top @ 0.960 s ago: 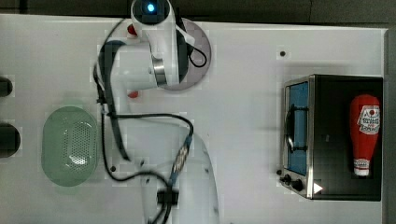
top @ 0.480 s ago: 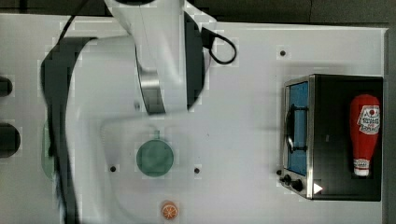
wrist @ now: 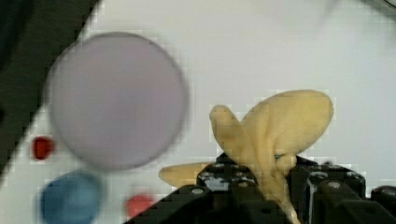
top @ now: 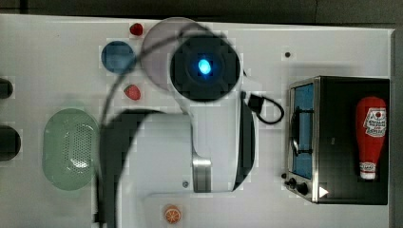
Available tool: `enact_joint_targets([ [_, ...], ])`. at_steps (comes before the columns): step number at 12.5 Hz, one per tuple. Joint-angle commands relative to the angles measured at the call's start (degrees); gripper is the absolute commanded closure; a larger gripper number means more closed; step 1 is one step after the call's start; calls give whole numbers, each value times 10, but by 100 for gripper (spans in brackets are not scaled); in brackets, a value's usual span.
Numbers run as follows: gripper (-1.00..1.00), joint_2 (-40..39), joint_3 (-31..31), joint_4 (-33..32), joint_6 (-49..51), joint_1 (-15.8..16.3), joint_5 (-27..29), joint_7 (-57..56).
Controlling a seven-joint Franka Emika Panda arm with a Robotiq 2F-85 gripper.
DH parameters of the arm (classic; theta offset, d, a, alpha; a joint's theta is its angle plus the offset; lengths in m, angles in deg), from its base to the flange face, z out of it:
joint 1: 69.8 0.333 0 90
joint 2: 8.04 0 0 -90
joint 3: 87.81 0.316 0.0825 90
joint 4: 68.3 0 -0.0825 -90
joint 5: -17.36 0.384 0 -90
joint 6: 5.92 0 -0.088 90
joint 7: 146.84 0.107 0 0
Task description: Pick banana from plate and place on table.
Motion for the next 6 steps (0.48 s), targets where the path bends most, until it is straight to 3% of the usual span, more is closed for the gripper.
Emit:
enact_joint_targets([
  [1, 52, 1, -17, -131, -67, -13, -5, -27],
  [6, 52, -24, -29, -258, -251, -14, -5, -27],
])
